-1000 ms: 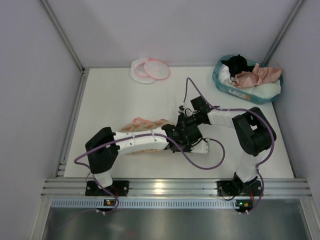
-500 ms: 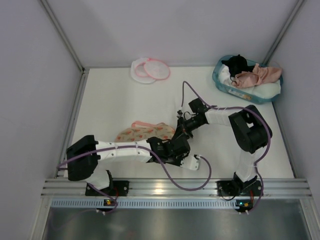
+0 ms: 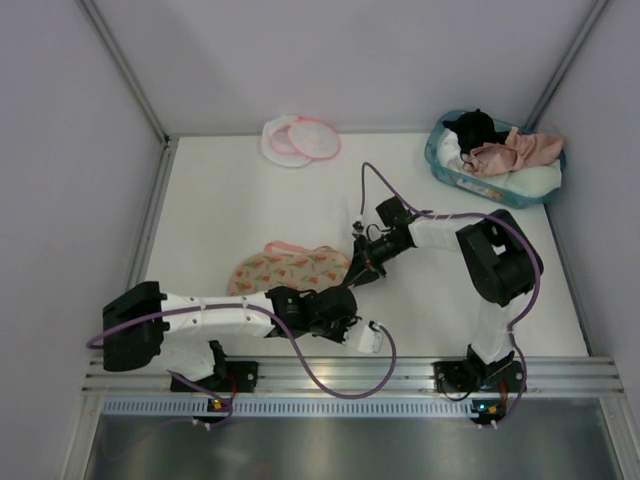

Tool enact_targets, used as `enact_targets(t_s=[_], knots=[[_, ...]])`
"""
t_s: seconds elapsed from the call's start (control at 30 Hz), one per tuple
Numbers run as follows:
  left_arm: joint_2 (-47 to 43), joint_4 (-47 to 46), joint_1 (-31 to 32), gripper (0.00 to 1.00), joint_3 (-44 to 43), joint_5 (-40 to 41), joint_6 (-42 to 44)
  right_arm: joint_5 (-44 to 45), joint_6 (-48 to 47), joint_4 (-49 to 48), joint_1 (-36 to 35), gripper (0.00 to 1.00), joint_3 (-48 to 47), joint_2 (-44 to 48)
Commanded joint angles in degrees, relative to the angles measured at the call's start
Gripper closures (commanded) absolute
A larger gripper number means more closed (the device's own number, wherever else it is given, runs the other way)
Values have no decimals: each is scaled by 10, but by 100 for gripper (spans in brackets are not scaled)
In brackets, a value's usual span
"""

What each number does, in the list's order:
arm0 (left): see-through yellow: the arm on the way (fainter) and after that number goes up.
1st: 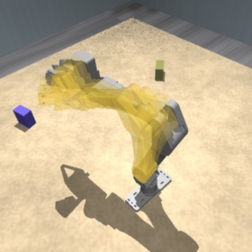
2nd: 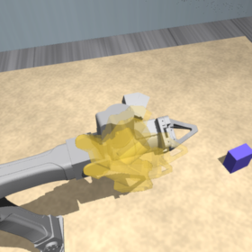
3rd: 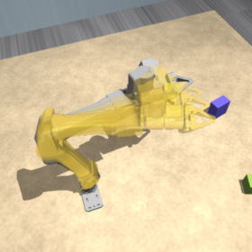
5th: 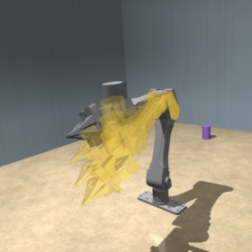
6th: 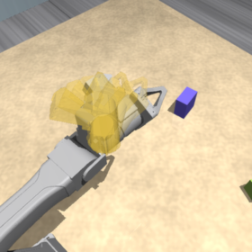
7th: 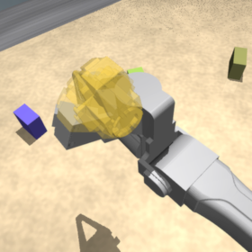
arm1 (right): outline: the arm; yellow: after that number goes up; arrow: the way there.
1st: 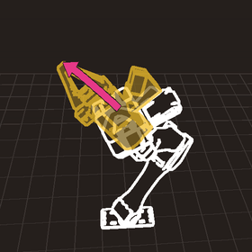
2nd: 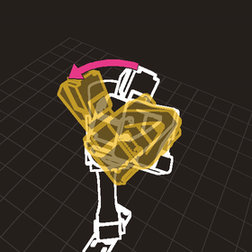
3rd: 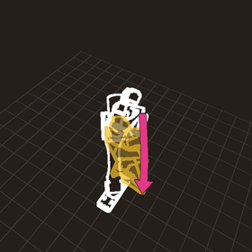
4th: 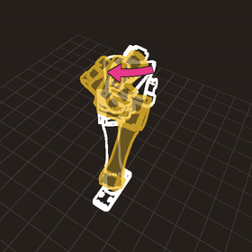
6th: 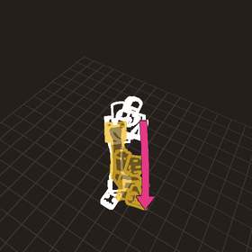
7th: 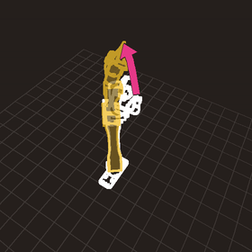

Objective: Place the bra in the laundry bag and zip it closed
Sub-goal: Zip the laundry bag at the center of the board, then move the laundry bag to the corner of the board.

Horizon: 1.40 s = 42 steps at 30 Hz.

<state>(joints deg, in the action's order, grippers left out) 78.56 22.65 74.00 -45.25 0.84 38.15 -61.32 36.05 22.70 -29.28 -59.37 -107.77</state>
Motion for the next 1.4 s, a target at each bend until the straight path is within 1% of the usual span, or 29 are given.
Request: enact_targets(t_s=[0.0,0.07,0.1,0.13,0.17,0.2,0.23,0.27,0.3,0.33,0.47,0.53,0.57,0.63,0.67,0.7,0.73,0.8,0.83,0.93,0.97,1.1,1.23,1.33,1.37], knots=[[-8,179,19,100,50,-61,-43,36,-34,-16,34,100,-39,21],[-5,177,18,100,37,-31,-40,42,-41,-12,35,100,-39,25],[-3,178,12,98,27,-15,-35,45,-41,-11,34,100,-39,26],[-2,179,5,92,-2,9,-33,46,-43,-11,34,100,-41,26],[-2,181,-6,78,-19,11,-33,47,-51,-9,34,100,-43,26],[-2,187,-33,69,-39,0,-34,54,-62,-2,35,100,-48,25],[-3,193,-48,61,-80,-6,-36,62,-77,11,35,100,-64,23],[-3,204,-64,52,-101,-24,-40,71,-110,24,35,100,-73,19],[-2,208,-101,48,-120,-49,-51,79,-120,38,37,100,-78,18],[-3,211,-120,39,-155,-61,-58,89,-124,37,40,100,-77,18],[6,219,-227,38,-203,-87,-110,96,-112,8,58,100,-65,16],[24,219,-256,38,-214,-87,-138,98,-114,12,60,98,-74,12],[31,219,-285,38,-217,-89,-171,98,-115,14,62,88,-78,11],[55,219,-314,38,-231,-104,-199,99,-118,19,65,80,-86,11],[62,219,-341,38,-236,-115,-226,100,-121,22,66,66,-87,12],[68,219,-351,38,-238,-118,-235,106,-122,25,68,56,-87,15],[82,216,-361,38,-242,-125,-240,112,-133,37,70,39,-87,23],[92,208,-378,38,-237,-124,-252,134,-148,52,76,27,-88,33],[99,194,-379,38,-233,-123,-257,141,-164,67,78,16,-88,45],[118,167,-384,38,-219,-117,-291,161,-189,83,102,6,-98,64],[124,154,-385,38,-219,-118,-304,167,-193,89,120,1,-101,80],[153,110,-385,38,-208,-110,-302,191,-220,112,177,1,-105,129],[212,81,-395,39,-199,-85,-308,195,-253,152,229,1,-101,169],[255,81,-459,48,-209,-83,-343,205,-273,168,265,1,-84,197],[262,81,-500,48,-212,-76,-346,209,-276,170,271,1,-77,214]])
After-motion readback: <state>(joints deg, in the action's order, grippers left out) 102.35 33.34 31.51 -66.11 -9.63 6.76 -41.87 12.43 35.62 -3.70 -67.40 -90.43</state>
